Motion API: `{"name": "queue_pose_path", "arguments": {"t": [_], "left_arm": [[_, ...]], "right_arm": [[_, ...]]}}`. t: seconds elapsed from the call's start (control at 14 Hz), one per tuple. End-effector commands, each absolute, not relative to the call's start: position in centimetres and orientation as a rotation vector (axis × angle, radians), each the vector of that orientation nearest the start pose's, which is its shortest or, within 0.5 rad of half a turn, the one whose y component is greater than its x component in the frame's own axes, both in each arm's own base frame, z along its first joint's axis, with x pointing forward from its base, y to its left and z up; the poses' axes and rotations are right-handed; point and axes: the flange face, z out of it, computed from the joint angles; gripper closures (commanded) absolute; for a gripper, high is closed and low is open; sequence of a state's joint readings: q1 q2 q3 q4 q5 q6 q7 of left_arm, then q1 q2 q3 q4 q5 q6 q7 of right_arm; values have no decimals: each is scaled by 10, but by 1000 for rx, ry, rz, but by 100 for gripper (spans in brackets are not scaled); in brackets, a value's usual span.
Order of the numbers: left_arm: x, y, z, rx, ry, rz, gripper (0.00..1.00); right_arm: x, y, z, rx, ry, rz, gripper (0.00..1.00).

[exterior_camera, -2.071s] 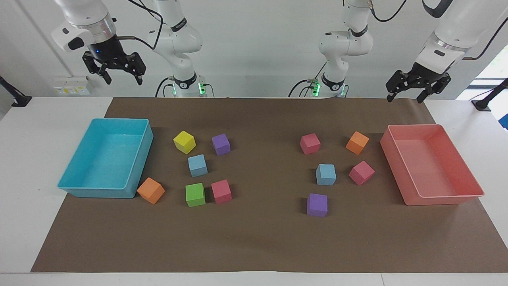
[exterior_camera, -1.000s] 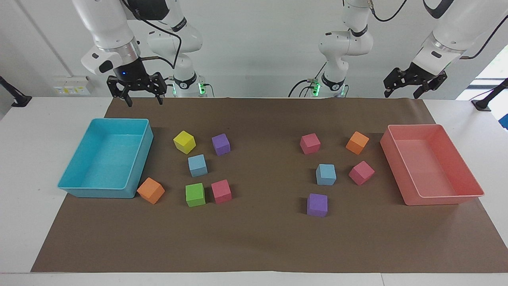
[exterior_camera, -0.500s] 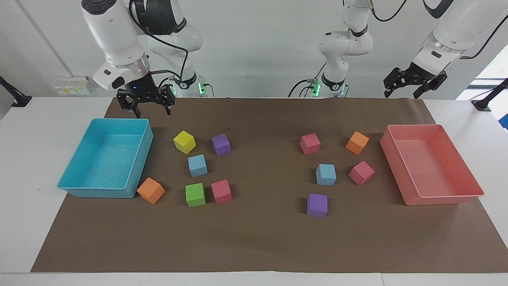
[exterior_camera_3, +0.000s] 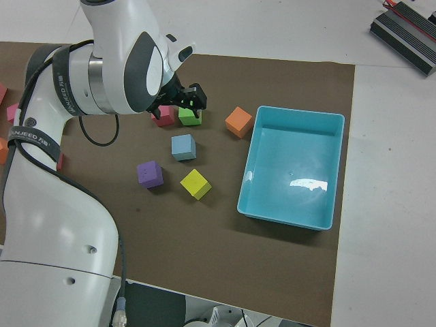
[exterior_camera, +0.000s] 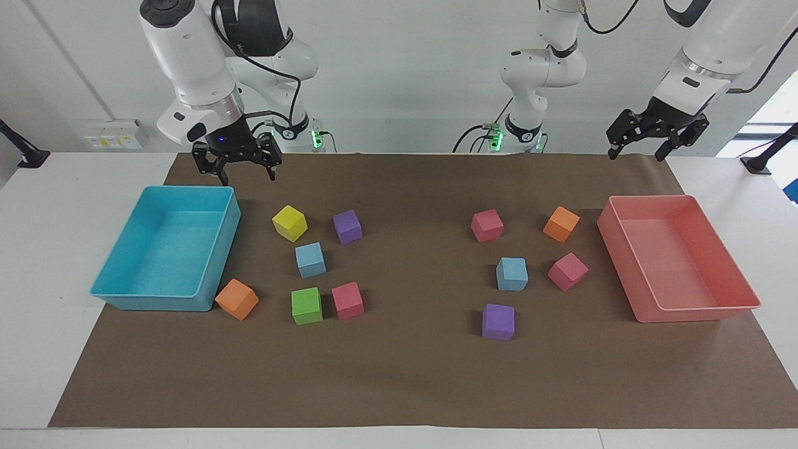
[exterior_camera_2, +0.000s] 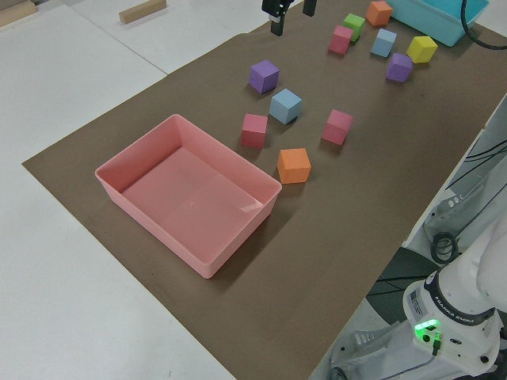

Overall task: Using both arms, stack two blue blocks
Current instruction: 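Reach the right gripper down and grasp the nearby light-blue cube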

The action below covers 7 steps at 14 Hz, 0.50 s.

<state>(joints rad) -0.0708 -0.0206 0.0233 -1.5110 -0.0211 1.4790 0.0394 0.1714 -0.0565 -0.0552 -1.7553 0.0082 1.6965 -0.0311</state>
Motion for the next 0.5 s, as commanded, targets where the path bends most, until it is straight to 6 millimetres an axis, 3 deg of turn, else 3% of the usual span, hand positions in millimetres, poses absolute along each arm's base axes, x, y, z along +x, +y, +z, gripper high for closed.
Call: {"name": "queue_pose_path", "arguments": {"t": [0.0,0.29,0.36,0.43], "left_arm": [[539,-25,656,-3169,140,2,0],[537,-30,656,-3167,147,22,0],[536,-30,655,-3167,148,29,0],[534,-30,654,-3167,150,46,0]], "right_arm": [[544,62,565,-3104,-251,-23,0],[554,67,528,-3093,-381,-8,0],[555,70,524,-3081,-475,-25,0],[558,74,503,-3062,-584,21,0]]}}
